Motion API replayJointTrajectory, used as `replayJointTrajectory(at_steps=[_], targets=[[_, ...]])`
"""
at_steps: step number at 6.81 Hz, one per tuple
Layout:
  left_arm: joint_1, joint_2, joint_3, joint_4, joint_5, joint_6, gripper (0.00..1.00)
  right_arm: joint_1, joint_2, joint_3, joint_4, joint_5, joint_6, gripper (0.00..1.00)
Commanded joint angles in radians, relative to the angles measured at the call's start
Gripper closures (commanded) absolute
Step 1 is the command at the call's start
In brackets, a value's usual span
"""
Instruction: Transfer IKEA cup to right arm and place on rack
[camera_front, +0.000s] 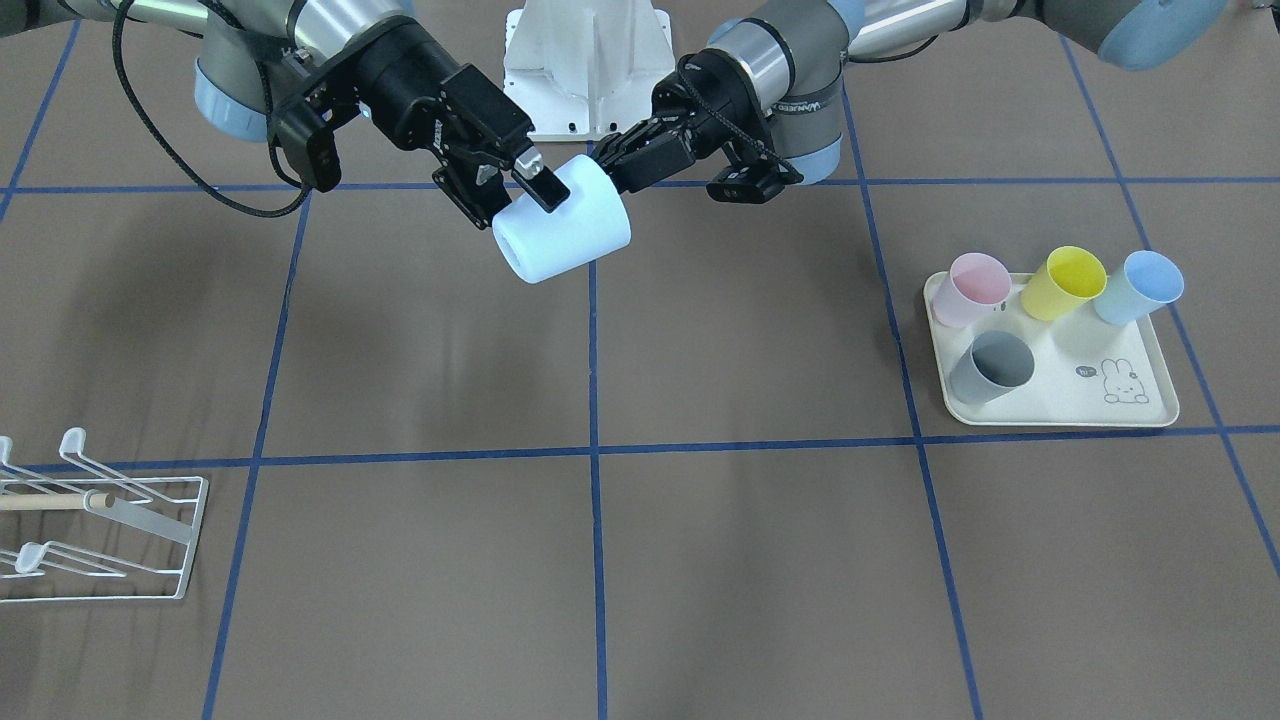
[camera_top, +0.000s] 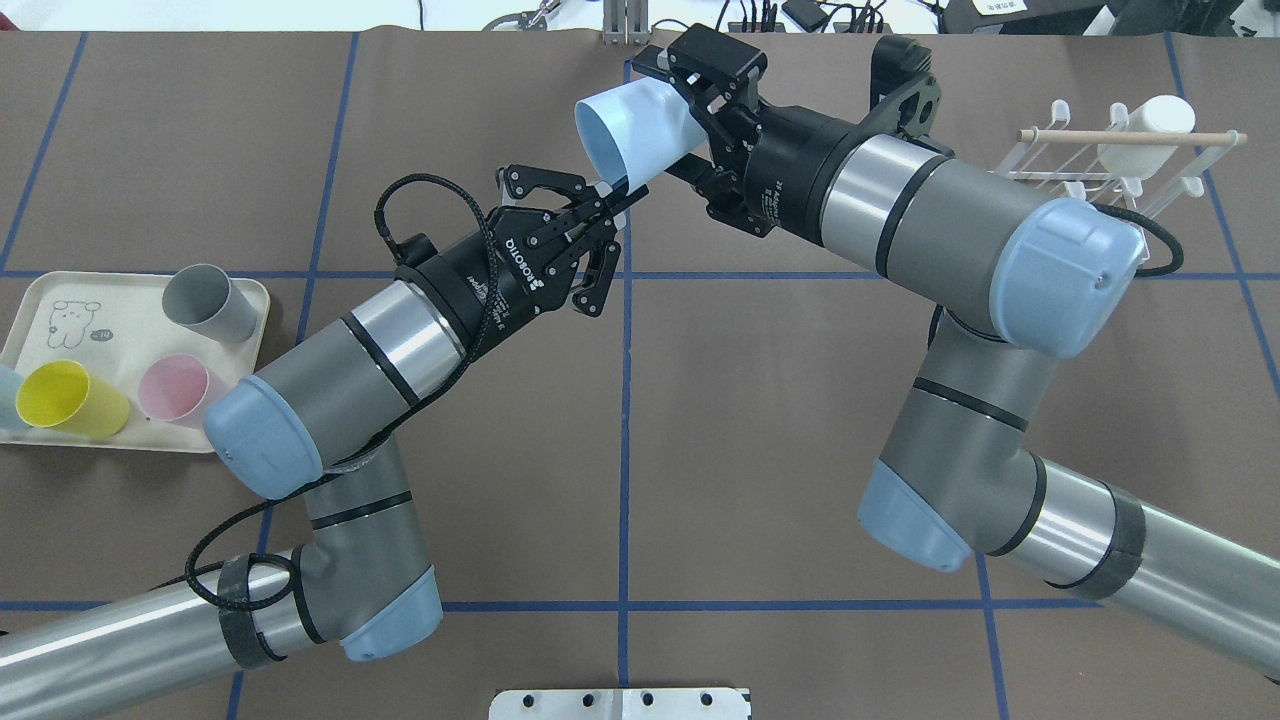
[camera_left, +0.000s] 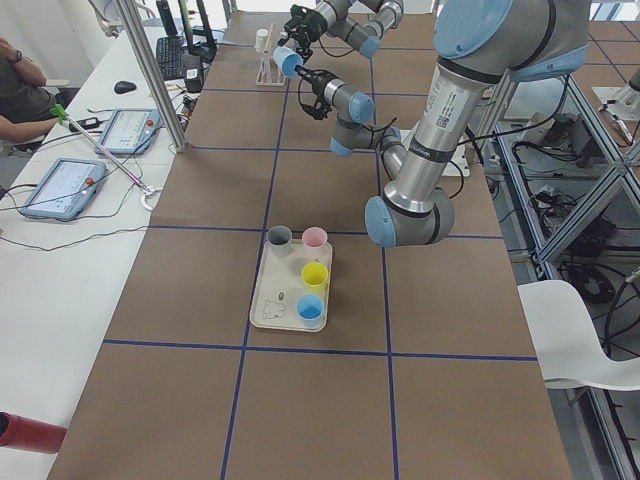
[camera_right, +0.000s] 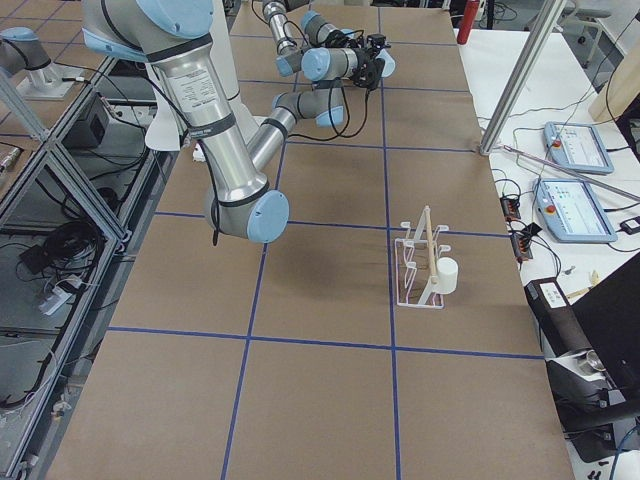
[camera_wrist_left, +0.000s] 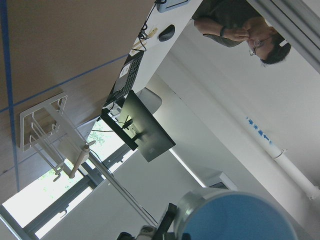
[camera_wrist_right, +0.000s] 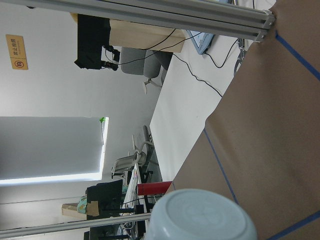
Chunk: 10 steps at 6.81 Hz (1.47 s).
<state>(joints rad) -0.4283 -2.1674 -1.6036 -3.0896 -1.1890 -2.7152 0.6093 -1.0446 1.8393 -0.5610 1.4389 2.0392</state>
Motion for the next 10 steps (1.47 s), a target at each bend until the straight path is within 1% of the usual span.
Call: replayJointTrajectory(at_steps=[1,5,6,7,8,9,10], targets=[[0.0,-0.002,-0.001,-0.001,0.0,0.0,1.0,0.0,-0.002,-0.002,0.0,0.0,-0.001,0.0],[0.019,-0.015,-0.001,-0.001,0.002,0.0,1.0,0.001,0.0,-0.003,0.0,0.0,0.001,0.01],[0.019,-0.015,-0.001,-0.001,0.002,0.0,1.0,0.001,0.0,-0.003,0.0,-0.002,0.001,0.07],[0.019,-0.015,-0.001,-0.003,-0.001,-0.002,1.0,0.001,0.0,-0.003,0.0,0.0,0.003,0.81],[0.017,-0.014,-0.001,-0.009,-0.004,-0.002,0.42,0.004,-0.002,-0.006,0.0,0.002,-0.002,1.0],[0.017,-0.017,-0.012,-0.007,-0.006,-0.002,0.0,0.006,-0.002,-0.009,-0.002,0.002,-0.002,1.0],[0.014,-0.015,-0.018,-0.007,-0.006,0.0,0.0,0.009,-0.002,-0.009,0.0,0.002,-0.002,1.0]])
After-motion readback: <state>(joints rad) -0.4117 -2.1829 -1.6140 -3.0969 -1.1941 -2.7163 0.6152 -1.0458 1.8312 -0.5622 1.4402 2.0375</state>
